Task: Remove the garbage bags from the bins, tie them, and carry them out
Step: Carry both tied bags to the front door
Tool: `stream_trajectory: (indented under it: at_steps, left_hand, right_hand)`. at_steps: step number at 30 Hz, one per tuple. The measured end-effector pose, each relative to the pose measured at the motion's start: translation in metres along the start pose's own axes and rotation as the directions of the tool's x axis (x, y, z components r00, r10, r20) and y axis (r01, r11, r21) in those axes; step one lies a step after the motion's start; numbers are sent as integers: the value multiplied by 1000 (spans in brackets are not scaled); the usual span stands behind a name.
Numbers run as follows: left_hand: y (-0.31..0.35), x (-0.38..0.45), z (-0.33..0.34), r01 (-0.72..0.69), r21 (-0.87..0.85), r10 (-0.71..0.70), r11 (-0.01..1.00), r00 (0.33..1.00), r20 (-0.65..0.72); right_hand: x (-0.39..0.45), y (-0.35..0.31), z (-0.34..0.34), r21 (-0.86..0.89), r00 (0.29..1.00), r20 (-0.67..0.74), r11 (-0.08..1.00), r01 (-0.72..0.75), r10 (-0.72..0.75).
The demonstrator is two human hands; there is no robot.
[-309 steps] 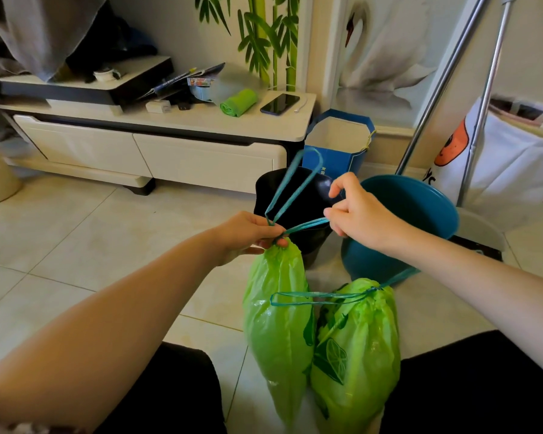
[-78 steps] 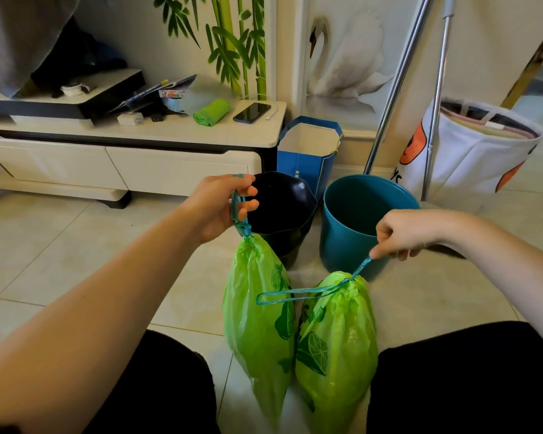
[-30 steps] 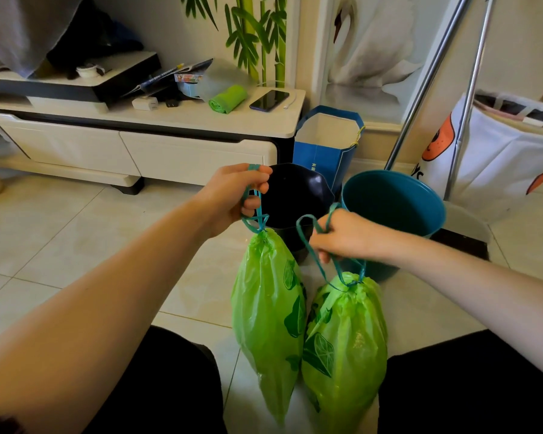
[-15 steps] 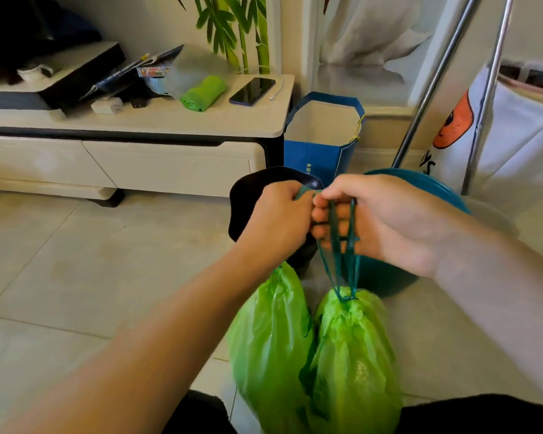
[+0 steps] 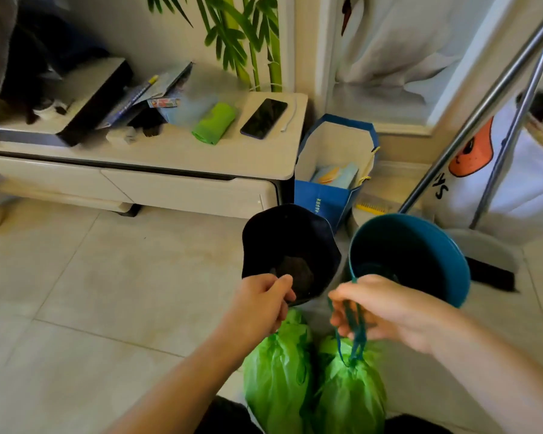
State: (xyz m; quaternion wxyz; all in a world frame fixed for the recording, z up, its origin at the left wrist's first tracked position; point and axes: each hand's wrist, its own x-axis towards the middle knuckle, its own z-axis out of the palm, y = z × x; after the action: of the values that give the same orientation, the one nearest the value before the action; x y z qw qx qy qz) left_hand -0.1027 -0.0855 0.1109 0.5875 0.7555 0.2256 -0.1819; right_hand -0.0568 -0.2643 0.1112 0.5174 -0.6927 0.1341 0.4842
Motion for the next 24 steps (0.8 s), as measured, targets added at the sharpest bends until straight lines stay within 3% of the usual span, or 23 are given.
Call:
stream_trajectory:
  at_steps: [5, 13, 16, 24]
  left_hand:
    - [16, -26, -4, 86, 133, -94, 987, 994, 51]
    - [42, -107, -5, 219, 210, -237, 953, 969, 67]
    - [65, -140, -14, 238, 172, -250, 956, 967, 48]
    - [184, -239, -30, 105, 149, -131, 983, 975, 178]
  right_hand:
    - [-38, -1, 14, -62, 978, -26, 976, -207, 205]
    - [-128, 14, 35, 60, 926, -197, 947, -317, 322]
    - [-172, 4, 37, 200, 920, -210, 936, -290, 330]
    - [-331, -44, 39, 287, 900, -373, 951, -118, 224]
